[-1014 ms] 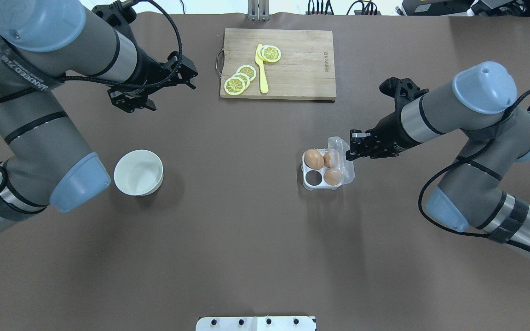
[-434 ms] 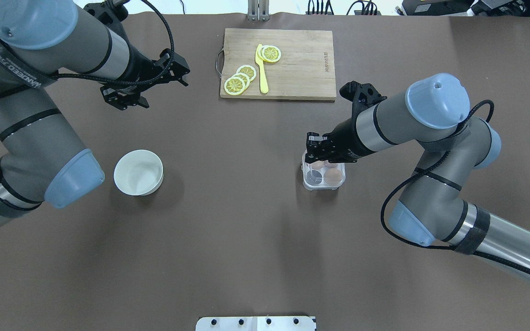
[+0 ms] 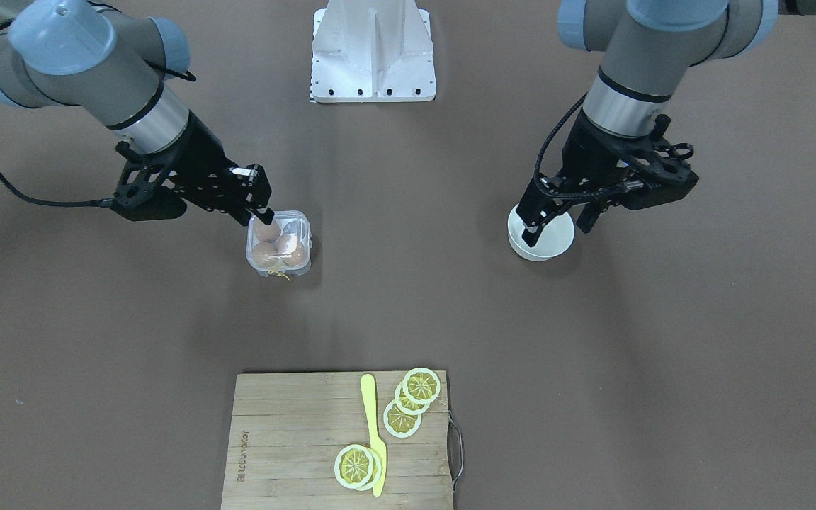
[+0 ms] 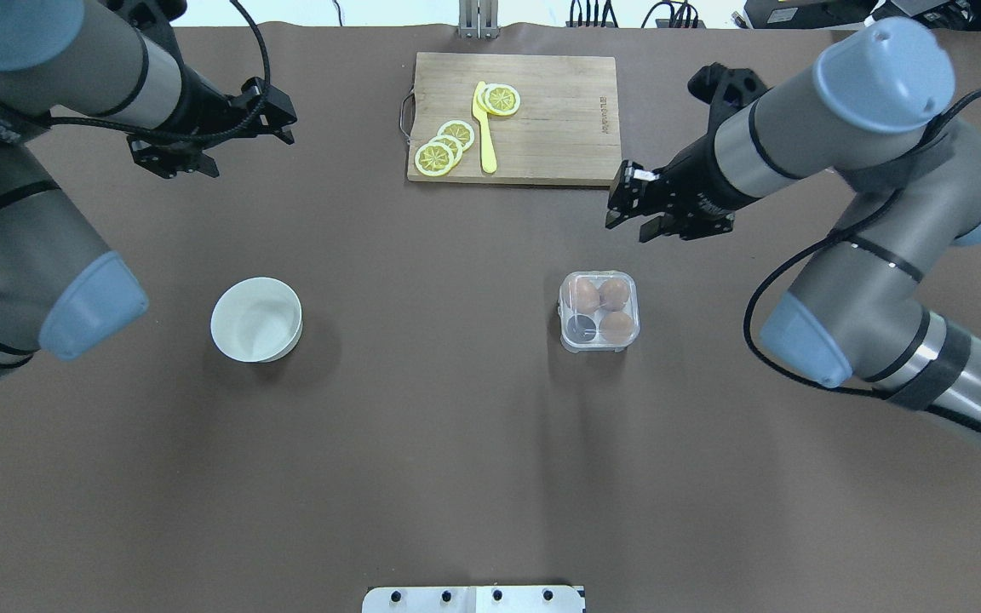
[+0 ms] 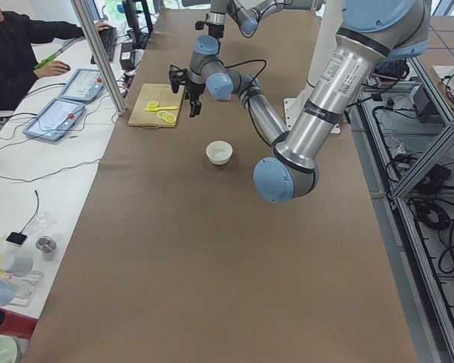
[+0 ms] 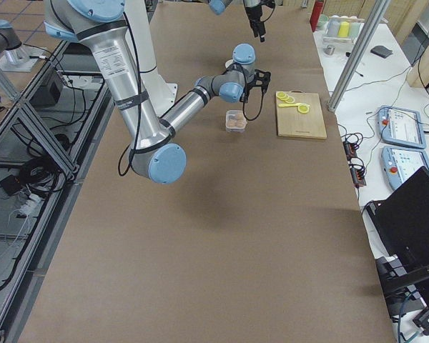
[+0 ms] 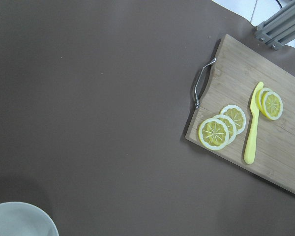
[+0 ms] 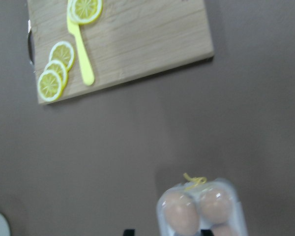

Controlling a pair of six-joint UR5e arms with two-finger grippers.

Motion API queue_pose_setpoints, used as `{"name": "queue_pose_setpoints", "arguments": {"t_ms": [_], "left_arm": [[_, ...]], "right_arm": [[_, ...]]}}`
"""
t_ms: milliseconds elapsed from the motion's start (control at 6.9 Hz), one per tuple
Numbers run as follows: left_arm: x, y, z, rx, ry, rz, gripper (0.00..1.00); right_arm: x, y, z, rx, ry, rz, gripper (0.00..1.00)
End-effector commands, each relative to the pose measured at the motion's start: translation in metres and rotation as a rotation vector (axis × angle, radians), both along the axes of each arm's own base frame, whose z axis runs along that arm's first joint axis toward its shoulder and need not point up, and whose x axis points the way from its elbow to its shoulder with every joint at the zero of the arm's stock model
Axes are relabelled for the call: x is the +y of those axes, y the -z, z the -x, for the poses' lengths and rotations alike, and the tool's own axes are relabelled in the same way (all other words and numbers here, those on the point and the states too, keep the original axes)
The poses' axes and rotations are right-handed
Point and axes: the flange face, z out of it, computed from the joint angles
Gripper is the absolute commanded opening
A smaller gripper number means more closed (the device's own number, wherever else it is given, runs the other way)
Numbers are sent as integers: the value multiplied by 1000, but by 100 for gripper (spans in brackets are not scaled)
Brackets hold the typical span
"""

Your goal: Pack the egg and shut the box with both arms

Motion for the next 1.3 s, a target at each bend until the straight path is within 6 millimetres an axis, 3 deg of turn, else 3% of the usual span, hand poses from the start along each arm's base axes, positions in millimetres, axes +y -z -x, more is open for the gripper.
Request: {"name": "queue_pose_setpoints", "arguments": {"t_ms": [0, 290, 434, 579, 869, 1014, 1159], "left_arm": [[-20, -69, 80, -147, -182, -146, 98], [-22, -140, 176, -273, -345, -249, 98], [-16, -189, 236, -349, -395, -276, 98], [-10, -232, 278, -392, -440, -283, 98], [27, -301, 332, -305, -441, -210, 98], [39, -331, 352, -208, -411, -152, 98], [51, -351, 356, -170, -406, -114, 98]], "right_arm": [[-50, -48, -92, 215, 83, -97, 100], [-78, -96, -184, 384, 214, -144, 100], [-84, -135, -222, 422, 260, -149, 100], [-86, -180, -259, 439, 304, -158, 100], [-83, -289, -353, 332, 354, -130, 100], [-72, -323, -380, 311, 350, -125, 100], [-53, -348, -397, 312, 343, -125, 100]]}}
